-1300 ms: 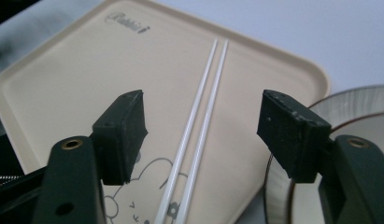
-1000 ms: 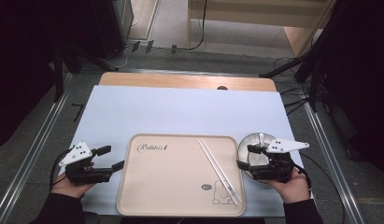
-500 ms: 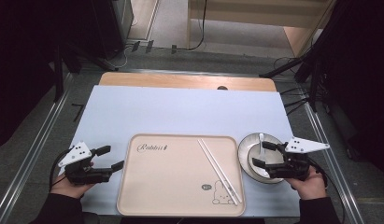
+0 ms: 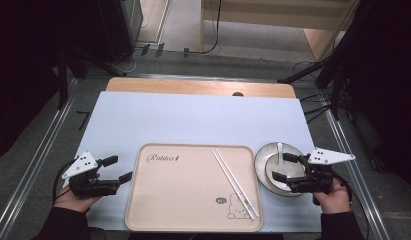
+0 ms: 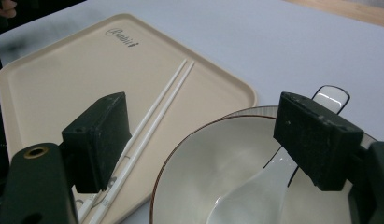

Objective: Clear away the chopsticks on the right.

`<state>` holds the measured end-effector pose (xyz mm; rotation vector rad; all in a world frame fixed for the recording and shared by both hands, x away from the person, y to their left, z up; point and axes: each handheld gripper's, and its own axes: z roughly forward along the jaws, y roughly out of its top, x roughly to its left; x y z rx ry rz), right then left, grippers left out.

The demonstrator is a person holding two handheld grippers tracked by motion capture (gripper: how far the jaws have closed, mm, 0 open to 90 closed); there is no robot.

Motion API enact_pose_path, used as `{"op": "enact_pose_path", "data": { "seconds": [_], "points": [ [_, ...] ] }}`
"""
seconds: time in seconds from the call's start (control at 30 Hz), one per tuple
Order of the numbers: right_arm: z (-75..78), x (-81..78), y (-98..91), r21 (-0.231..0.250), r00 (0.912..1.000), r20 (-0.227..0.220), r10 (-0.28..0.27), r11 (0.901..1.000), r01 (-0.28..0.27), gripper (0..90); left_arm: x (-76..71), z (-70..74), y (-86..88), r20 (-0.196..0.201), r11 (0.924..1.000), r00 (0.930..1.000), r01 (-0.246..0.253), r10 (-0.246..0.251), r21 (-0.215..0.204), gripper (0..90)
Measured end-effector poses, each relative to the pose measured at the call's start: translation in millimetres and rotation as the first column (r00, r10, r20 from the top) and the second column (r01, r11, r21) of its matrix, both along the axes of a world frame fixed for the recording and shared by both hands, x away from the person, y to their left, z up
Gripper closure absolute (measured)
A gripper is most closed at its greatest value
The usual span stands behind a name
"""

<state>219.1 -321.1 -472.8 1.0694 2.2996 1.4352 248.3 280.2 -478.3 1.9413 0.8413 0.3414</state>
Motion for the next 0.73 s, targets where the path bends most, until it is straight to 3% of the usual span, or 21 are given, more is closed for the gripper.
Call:
{"op": "enact_pose_path", "data": {
  "seconds": [0.73],
  "points": [
    [-0.1, -0.3, -1.2, -0.015, 0.9999, -0.003, -0.012, 0.9998, 0.012, 19.3, -0.3, -0.2, -0.4, 0.001, 1.0, 1.0, 0.002, -0.002, 0.004, 21.5]
  ]
}}
